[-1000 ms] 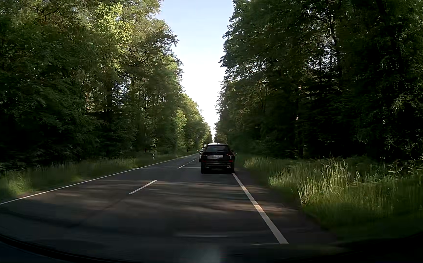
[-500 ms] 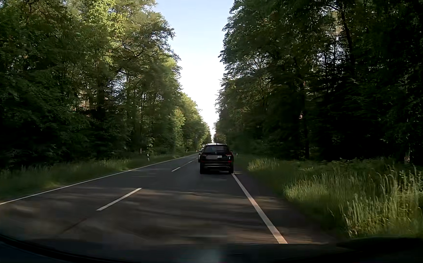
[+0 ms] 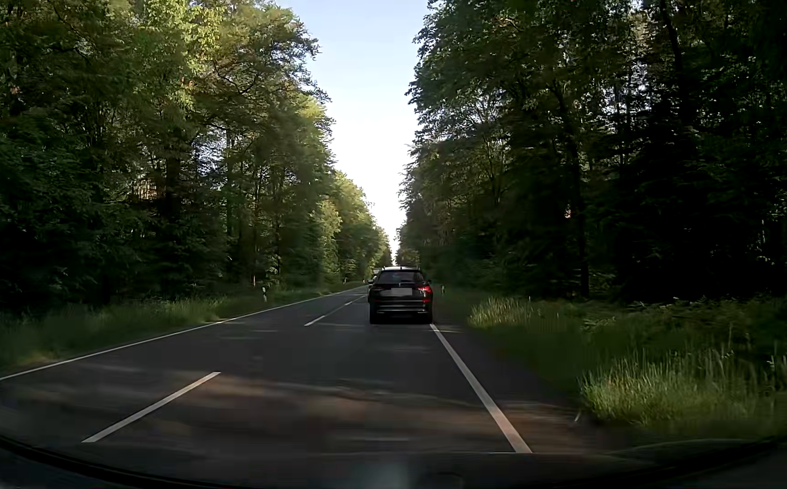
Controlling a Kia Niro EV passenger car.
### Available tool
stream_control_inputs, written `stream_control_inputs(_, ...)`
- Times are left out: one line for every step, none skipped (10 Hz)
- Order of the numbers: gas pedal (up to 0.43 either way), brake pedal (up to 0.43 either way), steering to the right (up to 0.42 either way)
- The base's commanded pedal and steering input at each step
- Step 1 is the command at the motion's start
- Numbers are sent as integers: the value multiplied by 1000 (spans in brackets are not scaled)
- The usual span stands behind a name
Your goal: Follow the waypoints while adhering to traffic rules and regulations
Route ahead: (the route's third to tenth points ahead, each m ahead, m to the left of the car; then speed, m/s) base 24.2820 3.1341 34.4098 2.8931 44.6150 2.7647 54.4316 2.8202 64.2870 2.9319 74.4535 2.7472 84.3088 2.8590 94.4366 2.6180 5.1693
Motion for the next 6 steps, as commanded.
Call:
stream_control_inputs(0,0,5)
stream_control_inputs(0,0,5)
stream_control_inputs(0,0,6)
stream_control_inputs(0,0,6)
stream_control_inputs(0,0,6)
stream_control_inputs(0,0,5)
